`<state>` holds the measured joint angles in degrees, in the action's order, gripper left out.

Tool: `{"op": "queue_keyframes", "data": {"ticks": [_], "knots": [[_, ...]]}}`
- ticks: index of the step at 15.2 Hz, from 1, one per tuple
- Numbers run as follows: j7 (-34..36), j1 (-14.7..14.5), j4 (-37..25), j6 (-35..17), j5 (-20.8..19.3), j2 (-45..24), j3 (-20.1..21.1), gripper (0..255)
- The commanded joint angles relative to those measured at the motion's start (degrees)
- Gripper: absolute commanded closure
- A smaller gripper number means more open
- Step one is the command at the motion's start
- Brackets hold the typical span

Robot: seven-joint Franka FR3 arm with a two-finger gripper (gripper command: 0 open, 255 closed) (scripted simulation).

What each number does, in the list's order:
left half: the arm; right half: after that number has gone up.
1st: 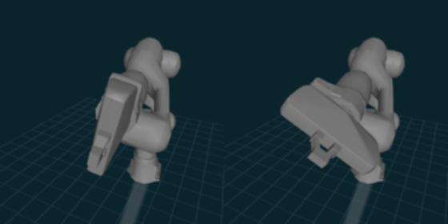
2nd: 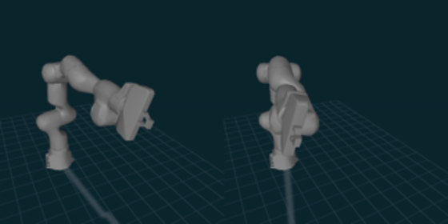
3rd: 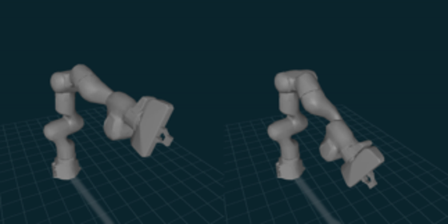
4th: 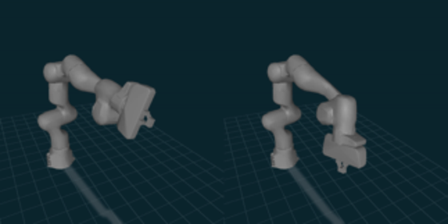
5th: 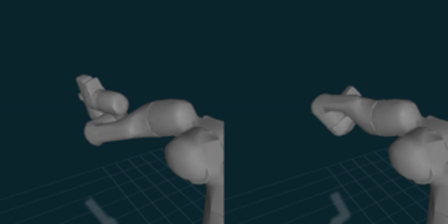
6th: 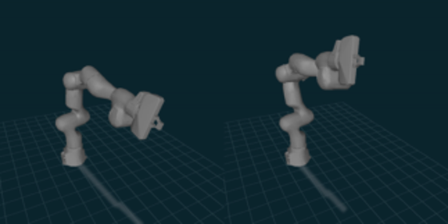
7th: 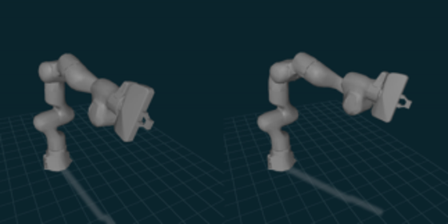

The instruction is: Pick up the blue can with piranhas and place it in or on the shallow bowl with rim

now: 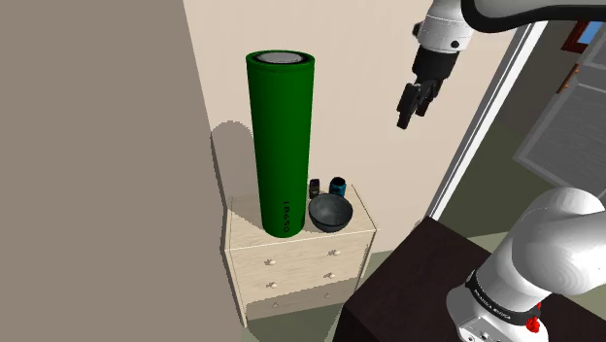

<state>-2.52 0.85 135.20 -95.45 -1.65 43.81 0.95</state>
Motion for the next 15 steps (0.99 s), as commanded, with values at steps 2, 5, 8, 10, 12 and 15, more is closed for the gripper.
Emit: {"op": "queue_keyframes", "data": {"ticks": [2,5,8,10,12,15], "knots": [[-0.49,0.08,1.12,-2.03,-0.18,-0.84,-0.43,0],[-1.96,0.32,4.02,-8.18,-0.68,-3.89,-1.71,0],[-3.45,0.55,6.19,-14.41,-1.08,-7.76,-2.99,0],[-4.45,0.65,7.21,-18.57,-1.28,-10.77,-3.86,0],[-5.5,0.75,7.88,-22.7,-1.36,-14.11,-4.7,0],[-7.17,0.82,8.22,-28.77,-1.25,-19.68,-5.93,0]]}}
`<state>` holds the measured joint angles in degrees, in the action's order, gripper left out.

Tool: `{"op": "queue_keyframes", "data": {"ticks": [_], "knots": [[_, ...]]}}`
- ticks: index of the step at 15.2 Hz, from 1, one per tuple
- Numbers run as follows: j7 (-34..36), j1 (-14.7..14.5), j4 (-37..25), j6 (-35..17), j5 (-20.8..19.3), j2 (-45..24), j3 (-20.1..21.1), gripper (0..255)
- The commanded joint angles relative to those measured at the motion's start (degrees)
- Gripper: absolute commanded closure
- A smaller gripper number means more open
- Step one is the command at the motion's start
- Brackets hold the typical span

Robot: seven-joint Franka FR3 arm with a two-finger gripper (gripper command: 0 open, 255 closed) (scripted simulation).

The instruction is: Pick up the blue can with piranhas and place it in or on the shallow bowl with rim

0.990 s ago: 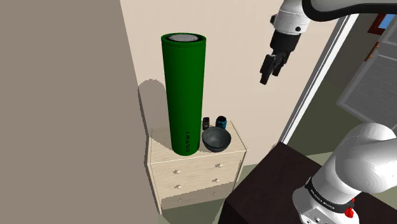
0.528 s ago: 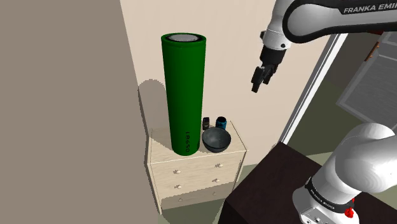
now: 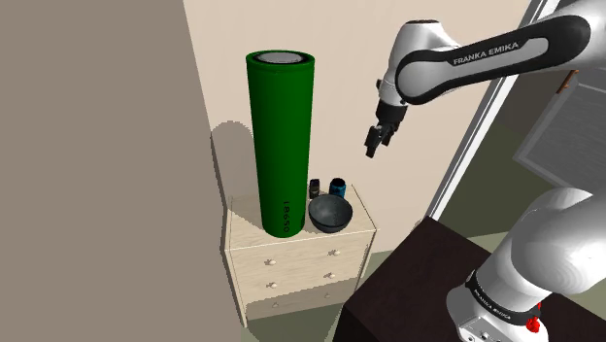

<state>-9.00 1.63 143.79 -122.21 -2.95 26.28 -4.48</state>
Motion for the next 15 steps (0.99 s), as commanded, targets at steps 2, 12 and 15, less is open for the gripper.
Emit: {"op": "queue_keyframes", "data": {"ticks": [2,12,15], "knots": [[-1.9,0.01,-0.6,-5.93,0.32,-6.18,-1.3,0],[-10.16,-0.22,-6.94,-22.27,5.73,-28.68,-4.08,0],[-13.29,0.38,-10.47,-25.72,8.54,-35.73,-3.82,0]]}}
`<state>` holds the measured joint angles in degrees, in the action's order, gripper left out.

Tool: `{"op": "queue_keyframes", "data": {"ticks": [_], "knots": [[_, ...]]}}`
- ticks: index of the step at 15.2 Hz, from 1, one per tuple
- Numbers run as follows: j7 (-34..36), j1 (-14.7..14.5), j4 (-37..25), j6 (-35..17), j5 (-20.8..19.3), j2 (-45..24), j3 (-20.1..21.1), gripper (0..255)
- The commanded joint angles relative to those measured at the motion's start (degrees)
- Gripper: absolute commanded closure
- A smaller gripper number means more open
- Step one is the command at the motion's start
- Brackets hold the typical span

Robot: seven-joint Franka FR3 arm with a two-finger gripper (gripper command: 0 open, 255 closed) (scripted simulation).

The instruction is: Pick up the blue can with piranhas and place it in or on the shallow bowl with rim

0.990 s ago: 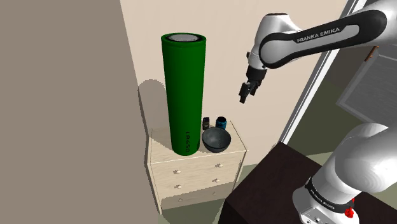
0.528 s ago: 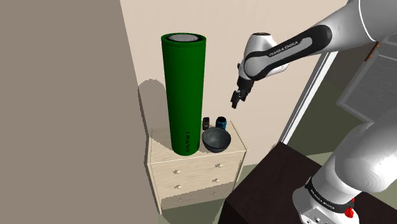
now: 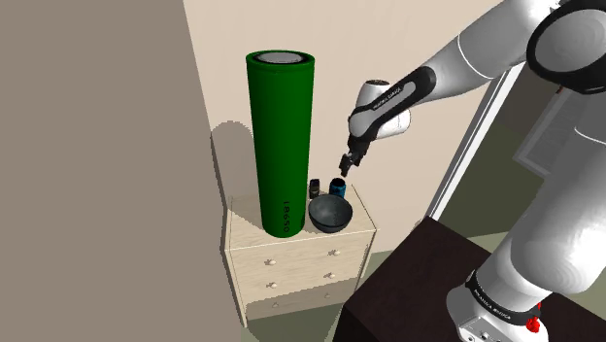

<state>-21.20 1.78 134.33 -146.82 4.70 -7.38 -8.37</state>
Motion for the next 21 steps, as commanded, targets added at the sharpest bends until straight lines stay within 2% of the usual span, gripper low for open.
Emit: {"op": "queue_keyframes", "data": {"ticks": [1,8,16,21], "knots": [[-2.11,0.55,-2.35,-2.09,1.82,-4.41,0.3,0],[-7.8,3.84,-13.75,-6.77,6.55,-20.57,3.07,0],[-8.74,4.73,-16.5,-10.25,7.64,-26.77,4.32,0],[-8.79,4.79,-16.69,-10.5,7.7,-27.21,4.41,0]]}}
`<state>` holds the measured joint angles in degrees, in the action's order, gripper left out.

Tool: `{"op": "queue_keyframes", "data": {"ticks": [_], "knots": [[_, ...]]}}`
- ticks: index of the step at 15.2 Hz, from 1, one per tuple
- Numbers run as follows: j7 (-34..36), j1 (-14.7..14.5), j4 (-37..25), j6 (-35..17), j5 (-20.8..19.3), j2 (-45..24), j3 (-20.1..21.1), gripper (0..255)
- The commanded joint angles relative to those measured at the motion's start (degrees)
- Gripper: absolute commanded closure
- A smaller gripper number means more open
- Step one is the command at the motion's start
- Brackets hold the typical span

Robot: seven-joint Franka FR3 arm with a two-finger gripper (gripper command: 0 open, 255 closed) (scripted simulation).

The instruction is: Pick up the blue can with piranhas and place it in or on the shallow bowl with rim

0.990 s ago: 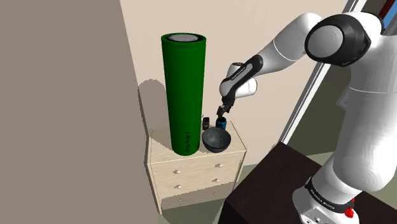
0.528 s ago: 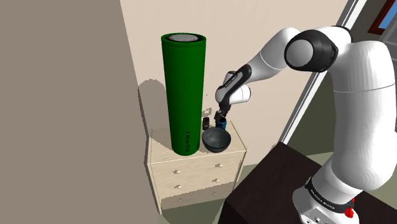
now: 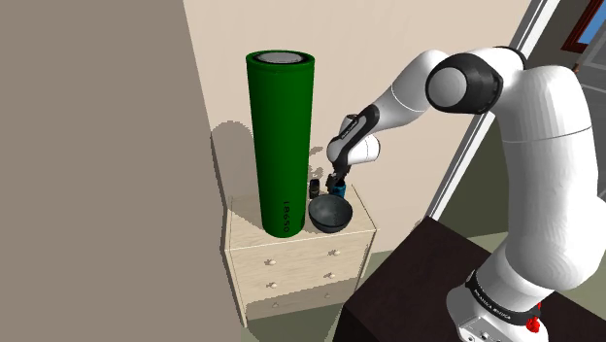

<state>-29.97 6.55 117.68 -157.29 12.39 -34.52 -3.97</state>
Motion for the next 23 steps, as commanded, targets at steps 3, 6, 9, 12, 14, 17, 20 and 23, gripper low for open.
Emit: {"op": "queue_keyframes", "data": {"ticks": [3,6,9,12,14,17,20,23], "knots": [[-0.02,0.02,-0.04,-0.04,0.01,-0.07,0.01,0],[-0.02,0.02,-0.06,-0.04,0.01,-0.09,0.02,255],[-0.02,0.01,-0.04,-0.04,0.01,-0.07,0.01,255],[-0.02,0.01,-0.02,-0.05,0.01,-0.06,0.02,255],[0.11,-0.1,0.17,0.46,-0.12,0.64,-0.14,255],[0.51,-0.45,0.72,2.01,-0.53,2.72,-0.61,255],[0.93,-0.79,1.15,3.61,-0.99,4.75,-1.06,255],[1.37,-1.11,1.48,5.27,-1.48,6.74,-1.5,255]]}}
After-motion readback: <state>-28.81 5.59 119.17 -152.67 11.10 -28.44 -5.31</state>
